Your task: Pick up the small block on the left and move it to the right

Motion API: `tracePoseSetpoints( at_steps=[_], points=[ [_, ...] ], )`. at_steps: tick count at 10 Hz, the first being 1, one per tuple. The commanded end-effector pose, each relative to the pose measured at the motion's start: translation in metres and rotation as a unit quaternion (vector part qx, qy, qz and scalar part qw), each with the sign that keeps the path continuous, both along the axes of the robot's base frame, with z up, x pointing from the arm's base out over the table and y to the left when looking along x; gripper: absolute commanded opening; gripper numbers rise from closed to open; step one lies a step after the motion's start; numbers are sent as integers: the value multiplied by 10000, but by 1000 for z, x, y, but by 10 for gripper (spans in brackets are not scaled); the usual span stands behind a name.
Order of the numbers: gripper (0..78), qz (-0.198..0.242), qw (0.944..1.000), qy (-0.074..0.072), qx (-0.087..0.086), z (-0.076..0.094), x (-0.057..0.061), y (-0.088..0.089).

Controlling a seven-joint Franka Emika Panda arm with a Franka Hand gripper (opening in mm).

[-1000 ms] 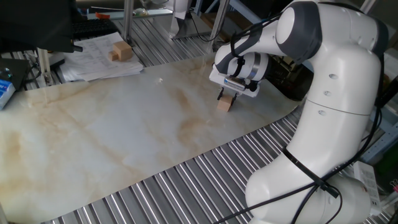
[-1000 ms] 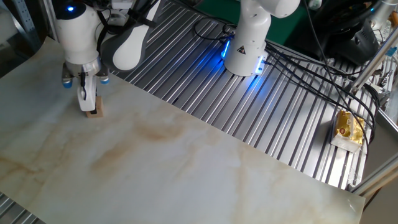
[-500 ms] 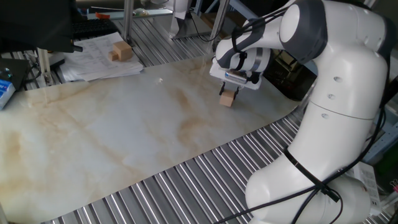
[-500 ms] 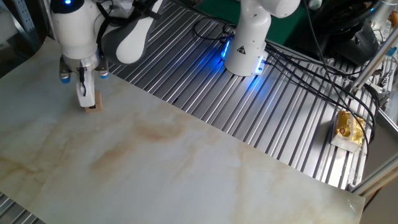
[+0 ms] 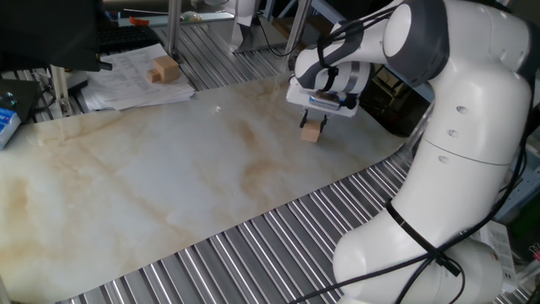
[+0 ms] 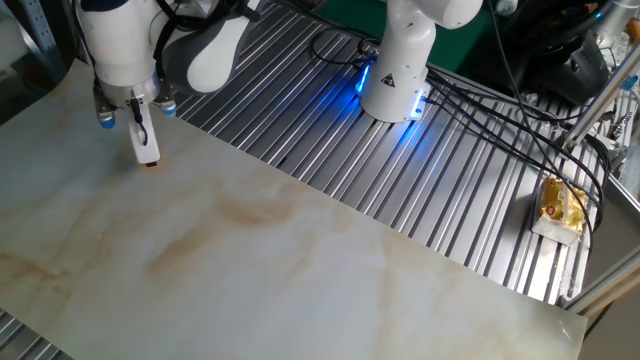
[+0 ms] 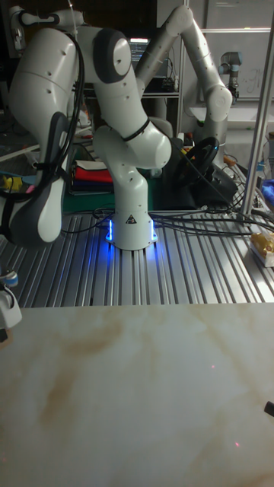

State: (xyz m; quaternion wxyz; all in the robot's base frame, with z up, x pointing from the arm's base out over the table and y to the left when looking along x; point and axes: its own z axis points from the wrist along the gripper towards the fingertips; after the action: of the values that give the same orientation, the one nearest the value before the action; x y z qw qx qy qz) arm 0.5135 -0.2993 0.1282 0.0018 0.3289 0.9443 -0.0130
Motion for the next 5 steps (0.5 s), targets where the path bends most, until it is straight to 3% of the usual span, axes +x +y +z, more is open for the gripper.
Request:
tracePoseSetpoints(
  at_steps=[1,3,5],
  points=[
    [12,840,9965,54,-1,7,-2,-3],
    [12,1433,9896,78,51,8,-4,-2],
    [12,1474,9890,113,61,8,-8,9]
  ],
)
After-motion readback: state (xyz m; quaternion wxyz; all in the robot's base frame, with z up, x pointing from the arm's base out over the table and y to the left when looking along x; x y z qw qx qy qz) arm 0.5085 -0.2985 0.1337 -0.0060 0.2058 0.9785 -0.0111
